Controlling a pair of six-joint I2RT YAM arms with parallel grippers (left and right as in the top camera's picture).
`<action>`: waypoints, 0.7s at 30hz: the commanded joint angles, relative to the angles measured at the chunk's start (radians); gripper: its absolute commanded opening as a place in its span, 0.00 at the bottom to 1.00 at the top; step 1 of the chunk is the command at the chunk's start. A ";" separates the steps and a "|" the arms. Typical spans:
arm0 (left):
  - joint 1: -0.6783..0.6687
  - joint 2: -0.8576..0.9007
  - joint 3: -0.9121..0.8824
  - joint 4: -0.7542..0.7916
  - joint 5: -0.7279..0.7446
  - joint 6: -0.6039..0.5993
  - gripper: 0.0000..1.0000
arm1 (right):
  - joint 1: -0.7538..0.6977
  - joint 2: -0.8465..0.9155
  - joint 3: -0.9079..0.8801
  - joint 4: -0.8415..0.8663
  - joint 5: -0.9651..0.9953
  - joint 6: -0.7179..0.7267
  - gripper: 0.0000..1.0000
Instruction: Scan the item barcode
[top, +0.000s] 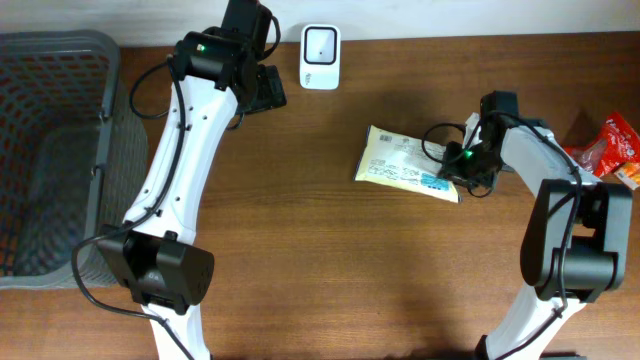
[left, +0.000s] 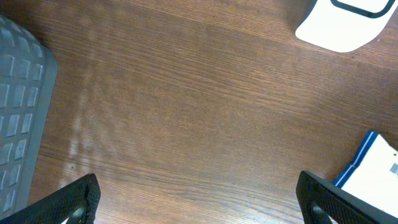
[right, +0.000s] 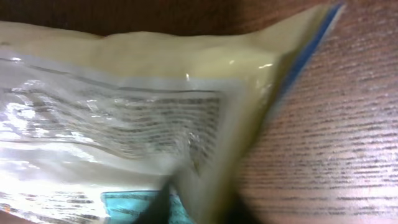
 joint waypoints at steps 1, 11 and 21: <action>-0.002 -0.013 0.008 -0.002 0.004 0.005 0.99 | -0.013 -0.012 0.120 -0.129 -0.031 -0.005 0.04; -0.002 -0.013 0.008 -0.002 0.004 0.005 0.99 | 0.116 -0.012 0.777 -0.600 0.668 0.025 0.04; -0.004 -0.013 0.008 -0.002 0.004 0.005 0.99 | 0.550 0.244 0.731 -0.536 0.921 0.131 0.04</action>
